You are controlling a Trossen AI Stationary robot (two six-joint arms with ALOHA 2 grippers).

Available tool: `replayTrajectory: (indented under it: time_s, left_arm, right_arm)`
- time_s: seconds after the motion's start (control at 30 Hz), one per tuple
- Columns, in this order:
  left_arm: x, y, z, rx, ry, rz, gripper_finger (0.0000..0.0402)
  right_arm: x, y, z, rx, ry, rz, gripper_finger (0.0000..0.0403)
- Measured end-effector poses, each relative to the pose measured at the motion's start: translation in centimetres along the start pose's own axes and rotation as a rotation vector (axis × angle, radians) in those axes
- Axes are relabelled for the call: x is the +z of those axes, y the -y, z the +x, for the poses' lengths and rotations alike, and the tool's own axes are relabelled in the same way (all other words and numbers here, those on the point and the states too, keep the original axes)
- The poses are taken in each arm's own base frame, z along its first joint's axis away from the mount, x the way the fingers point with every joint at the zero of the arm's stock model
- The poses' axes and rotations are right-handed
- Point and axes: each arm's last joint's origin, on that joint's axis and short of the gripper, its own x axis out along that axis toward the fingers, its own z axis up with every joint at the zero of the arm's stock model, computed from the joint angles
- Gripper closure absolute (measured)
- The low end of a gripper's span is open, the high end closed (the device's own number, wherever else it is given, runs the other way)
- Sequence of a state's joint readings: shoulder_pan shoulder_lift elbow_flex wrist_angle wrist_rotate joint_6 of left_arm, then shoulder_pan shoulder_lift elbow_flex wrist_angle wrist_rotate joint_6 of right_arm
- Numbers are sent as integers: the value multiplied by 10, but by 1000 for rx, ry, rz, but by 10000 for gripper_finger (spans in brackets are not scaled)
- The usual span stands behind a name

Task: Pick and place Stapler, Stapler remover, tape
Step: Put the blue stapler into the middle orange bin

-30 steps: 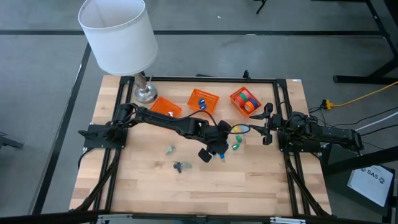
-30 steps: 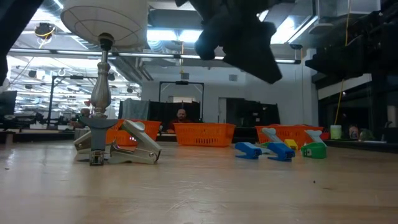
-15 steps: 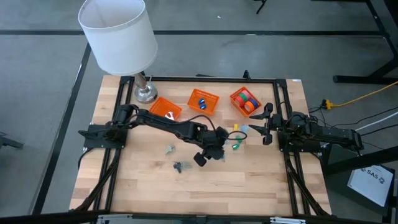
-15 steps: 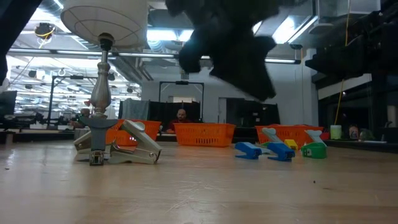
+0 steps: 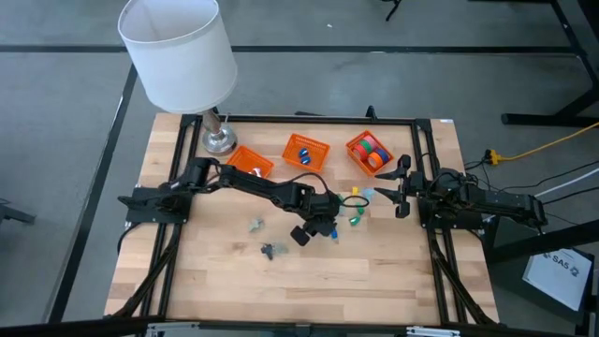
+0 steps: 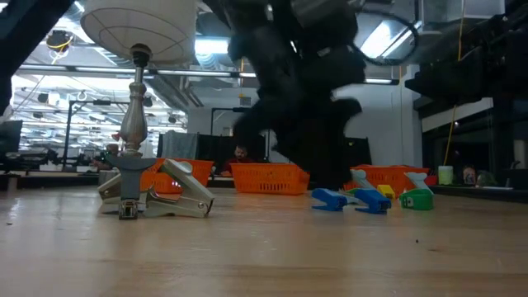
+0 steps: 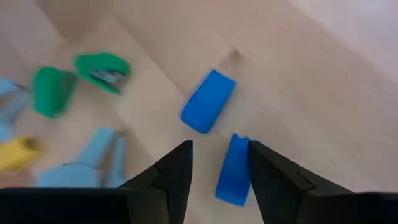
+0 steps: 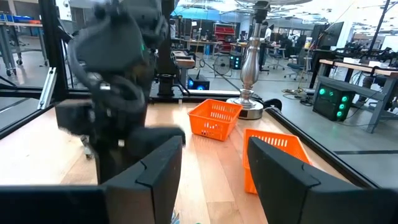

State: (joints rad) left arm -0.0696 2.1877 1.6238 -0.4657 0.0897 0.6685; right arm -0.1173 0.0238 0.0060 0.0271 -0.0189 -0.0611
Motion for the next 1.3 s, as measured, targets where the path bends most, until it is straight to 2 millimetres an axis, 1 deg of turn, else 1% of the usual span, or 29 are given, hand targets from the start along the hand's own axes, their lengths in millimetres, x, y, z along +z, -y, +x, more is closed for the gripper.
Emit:
replayTrajectory:
  time_s: [0.1, 0.27, 0.43, 0.53, 0.67, 0.73, 0.83, 0.9, 1.03, 1.17, 1.3]
  left_arm:
    - [-2, 1, 0, -18, -10, -9, 254]
    - [-9, 1, 10, -44, -34, -21, 254]
    - [-15, 0, 10, -76, -57, -63, 254]
    - [-15, -4, -1, -56, -71, -148, 254]
    - [-14, -9, -29, -30, -95, -267, 254]
    - [-19, -9, -34, -45, -138, -326, 254]
    - [-25, -10, -37, -59, -181, -416, 254]
    - [-28, -11, -36, -62, -193, -443, 254]
    - [-32, -13, -27, -53, -205, -467, 254]
    - [-33, -12, -25, -41, -217, -514, 254]
    - [-36, -11, -23, 6, -272, -557, 254]
  right_arm:
    - [0, 0, 0, 0, 0, 0, 214]
    - [0, 0, 0, 0, 0, 0, 214]
    - [0, 0, 0, 0, 1, 0, 214]
    - [0, 0, 0, 0, 0, 0, 214]
    - [0, 0, 0, 0, -1, 0, 214]
    - [0, 0, 0, 0, -1, 0, 214]
    - [0, 0, 0, 0, -1, 0, 214]
    - [0, 0, 0, 0, -1, 0, 214]
    - [0, 0, 0, 0, -1, 0, 214]
    - [0, 0, 0, 0, -1, 0, 214]
    - [0, 0, 0, 0, -1, 0, 214]
